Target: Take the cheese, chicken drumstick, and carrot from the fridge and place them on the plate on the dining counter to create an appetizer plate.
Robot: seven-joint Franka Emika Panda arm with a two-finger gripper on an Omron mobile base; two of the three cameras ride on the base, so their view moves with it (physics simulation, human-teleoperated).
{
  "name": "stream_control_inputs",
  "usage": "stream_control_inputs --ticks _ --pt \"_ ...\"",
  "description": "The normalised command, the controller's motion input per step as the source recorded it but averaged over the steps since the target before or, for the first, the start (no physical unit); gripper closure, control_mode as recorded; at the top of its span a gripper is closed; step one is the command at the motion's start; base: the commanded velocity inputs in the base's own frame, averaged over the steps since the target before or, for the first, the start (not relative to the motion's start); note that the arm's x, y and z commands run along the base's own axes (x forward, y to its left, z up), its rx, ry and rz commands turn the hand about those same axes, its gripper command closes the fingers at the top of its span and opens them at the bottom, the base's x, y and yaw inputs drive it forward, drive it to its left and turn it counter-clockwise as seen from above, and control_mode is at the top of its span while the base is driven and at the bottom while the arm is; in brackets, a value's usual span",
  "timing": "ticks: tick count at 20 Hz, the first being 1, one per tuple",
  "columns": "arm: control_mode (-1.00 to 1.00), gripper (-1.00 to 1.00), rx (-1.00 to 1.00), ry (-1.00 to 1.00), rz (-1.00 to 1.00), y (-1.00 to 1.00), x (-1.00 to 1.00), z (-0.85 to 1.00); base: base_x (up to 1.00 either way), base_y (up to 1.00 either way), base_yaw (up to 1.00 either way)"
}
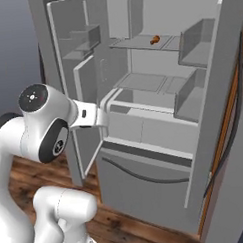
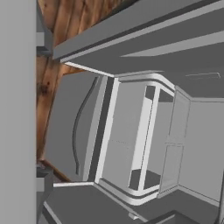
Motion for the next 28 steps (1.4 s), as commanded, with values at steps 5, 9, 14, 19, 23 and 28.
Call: stream_control_inputs --ticks 5,9,14,19,23,28 --pt "1.00 -1.00 0.00 0.00 0.00 0.00 0.00 0.00 0.45 -0.32 0.00" --pt "1.00 -1.00 0.00 0.00 0.00 0.00 0.00 0.00 0.52 -0.50 0.00" --pt "1.00 -1.00 0.00 0.00 0.00 0.00 0.00 0.00 0.28 -0.55 0.00" --pt "1.00 -1.00 0.00 0.00 0.00 0.00 0.00 0.00 0.13 -0.38 0.00" --pt "1.00 -1.00 0.00 0.00 0.00 0.00 0.00 0.00 0.50 0.02 0.00" --pt "1.00 -1.00 0.00 0.00 0.00 0.00 0.00 0.00 0.76 0.13 0.00"
